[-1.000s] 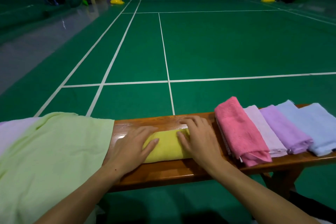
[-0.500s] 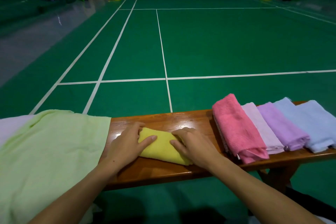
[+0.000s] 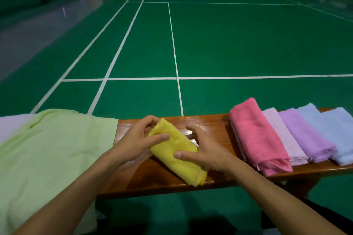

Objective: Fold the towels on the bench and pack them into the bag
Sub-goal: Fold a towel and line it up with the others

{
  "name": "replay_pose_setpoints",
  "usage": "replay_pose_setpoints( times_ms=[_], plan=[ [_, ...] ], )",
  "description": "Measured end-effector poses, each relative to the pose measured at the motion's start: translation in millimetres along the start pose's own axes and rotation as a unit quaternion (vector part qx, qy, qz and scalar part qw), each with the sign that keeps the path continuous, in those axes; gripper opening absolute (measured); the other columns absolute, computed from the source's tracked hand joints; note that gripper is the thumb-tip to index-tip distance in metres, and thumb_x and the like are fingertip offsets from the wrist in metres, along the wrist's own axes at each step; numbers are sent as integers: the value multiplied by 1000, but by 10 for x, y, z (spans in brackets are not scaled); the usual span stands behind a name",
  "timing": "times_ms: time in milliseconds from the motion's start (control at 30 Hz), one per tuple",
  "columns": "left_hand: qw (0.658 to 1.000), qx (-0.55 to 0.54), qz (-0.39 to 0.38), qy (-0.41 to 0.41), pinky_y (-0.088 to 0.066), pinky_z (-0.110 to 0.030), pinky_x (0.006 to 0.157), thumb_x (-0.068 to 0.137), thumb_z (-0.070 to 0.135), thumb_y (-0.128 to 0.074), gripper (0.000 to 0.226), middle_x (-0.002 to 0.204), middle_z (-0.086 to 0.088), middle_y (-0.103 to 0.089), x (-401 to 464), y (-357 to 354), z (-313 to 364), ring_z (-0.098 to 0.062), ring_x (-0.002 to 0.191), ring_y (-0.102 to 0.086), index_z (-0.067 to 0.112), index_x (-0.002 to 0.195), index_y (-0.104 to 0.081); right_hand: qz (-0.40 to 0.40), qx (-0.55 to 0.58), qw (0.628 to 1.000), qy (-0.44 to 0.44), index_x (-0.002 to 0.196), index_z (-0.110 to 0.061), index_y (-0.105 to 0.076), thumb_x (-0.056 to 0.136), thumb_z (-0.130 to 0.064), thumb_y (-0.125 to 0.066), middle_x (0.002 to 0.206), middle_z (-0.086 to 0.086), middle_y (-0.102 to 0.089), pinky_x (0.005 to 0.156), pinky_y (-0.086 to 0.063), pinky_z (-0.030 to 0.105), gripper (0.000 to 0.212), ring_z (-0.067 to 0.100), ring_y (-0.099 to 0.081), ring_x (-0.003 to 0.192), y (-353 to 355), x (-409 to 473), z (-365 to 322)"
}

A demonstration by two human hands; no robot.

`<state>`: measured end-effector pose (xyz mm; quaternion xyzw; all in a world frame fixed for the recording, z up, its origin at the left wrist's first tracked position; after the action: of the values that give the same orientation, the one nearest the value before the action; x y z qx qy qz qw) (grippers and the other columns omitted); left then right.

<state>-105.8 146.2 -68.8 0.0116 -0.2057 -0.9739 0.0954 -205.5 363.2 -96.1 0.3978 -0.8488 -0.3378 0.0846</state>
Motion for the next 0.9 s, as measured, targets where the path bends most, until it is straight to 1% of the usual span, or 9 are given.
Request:
replay_pose_setpoints(
  times_ms=[67, 167, 300, 367, 433, 533, 600, 733, 900],
  plan=[
    [999, -11, 15, -31, -59, -34, 82, 85, 31, -83, 31, 104, -3, -74, -55, 9, 140, -20, 98, -71, 18, 109, -69, -16, 62, 998, 9, 150, -33, -39, 67, -72, -87, 145, -14, -57, 105, -55, 38, 104, -1, -60, 125, 22, -26, -44],
    [997, -4, 75, -34, -59, -36, 85, 80, 45, -89, 41, 106, 2, -76, -109, 52, 217, -17, 100, -72, 23, 110, -72, -3, 94, 994, 47, 144, -38, -40, 74, -54, -91, 138, -18, -57, 99, -57, 37, 88, -1, -62, 120, 117, -125, -151],
    [983, -19, 185, -10, -58, -33, 90, 75, 52, -88, 50, 112, 13, -74, -131, -44, 312, -2, 105, -69, 27, 114, -69, 24, 88, 990, 109, 143, -39, -40, 90, -36, -83, 127, -24, -58, 86, -51, 17, 69, -3, -61, 110, 379, -356, -266],
    [977, -13, 212, -1, -56, -35, 97, 85, 39, -87, 42, 116, 11, -70, -71, -210, 411, 3, 108, -65, 24, 118, -66, 44, 70, 987, 141, 145, -37, -42, 96, -32, -76, 133, -24, -58, 92, -49, 17, 60, -3, -59, 117, 519, -462, -251],
    [974, -15, 226, 2, -53, -39, 104, 88, 31, -85, 38, 120, 10, -67, 54, -411, 567, 4, 111, -61, 19, 119, -65, 63, 47, 984, 158, 144, -38, -47, 100, -30, -71, 139, -20, -59, 100, -50, 26, 51, 0, -59, 122, 663, -547, -175],
    [974, -51, 220, -1, -51, -48, 108, 85, 32, -89, 44, 123, 8, -64, 332, -757, 838, -1, 117, -59, 18, 119, -64, 108, 48, 979, 166, 141, -39, -57, 103, -26, -67, 138, -20, -61, 105, -49, 34, 42, 4, -58, 126, 942, -664, -12],
    [977, -89, 192, -4, -55, -52, 103, 77, 43, -90, 57, 124, 6, -65, 521, -1044, 1059, -11, 115, -64, 21, 122, -62, 151, 83, 973, 155, 137, -36, -63, 102, -19, -67, 137, -18, -63, 104, -47, 29, 39, 4, -58, 127, 1185, -764, 125],
    [989, -54, 126, -56, -56, -49, 102, 68, 61, -84, 72, 133, 0, -60, 904, -1636, 1506, -17, 120, -63, 33, 129, -55, 239, 163, 951, 111, 126, -33, -72, 99, -11, -71, 126, -8, -72, 95, -57, 35, 35, 11, -68, 116, 1705, -1010, 469],
    [985, 61, 105, -120, -41, -43, 117, 92, 42, -77, 70, 152, -7, -40, 1147, -2354, 1792, -20, 138, -45, 22, 151, -43, 316, 201, 925, 60, 124, -32, -74, 99, -14, -72, 126, -6, -72, 94, -59, 36, 31, 12, -69, 115, 2066, -1246, 982]
  ],
)
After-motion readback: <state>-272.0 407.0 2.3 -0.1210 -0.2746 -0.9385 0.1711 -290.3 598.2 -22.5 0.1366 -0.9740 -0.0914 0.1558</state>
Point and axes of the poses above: each hand's wrist, its own x-axis towards the middle knuckle, its own y-axis out of the back of the hand, z = x × y, the point moved 3 cm from there along x, towards the middle knuckle
